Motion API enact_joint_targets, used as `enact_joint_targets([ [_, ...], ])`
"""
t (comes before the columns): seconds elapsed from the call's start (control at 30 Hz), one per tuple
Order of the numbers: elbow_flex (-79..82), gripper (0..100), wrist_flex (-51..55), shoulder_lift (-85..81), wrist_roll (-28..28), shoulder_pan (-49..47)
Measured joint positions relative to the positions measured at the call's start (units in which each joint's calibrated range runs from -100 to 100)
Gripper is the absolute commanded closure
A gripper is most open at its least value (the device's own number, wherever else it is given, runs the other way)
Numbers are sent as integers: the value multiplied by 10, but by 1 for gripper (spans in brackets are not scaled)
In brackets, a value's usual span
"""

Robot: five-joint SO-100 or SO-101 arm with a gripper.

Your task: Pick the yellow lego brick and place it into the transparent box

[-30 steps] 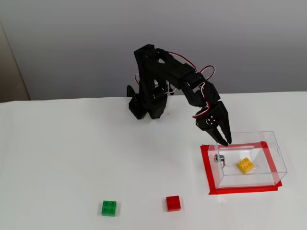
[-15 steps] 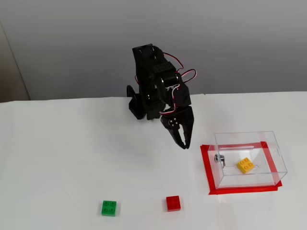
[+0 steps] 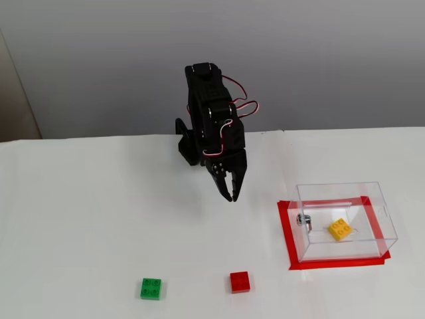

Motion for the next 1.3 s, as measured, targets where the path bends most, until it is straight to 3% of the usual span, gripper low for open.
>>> enact_joint_targets([
  [1.3,387,98,53,-384,0,81],
])
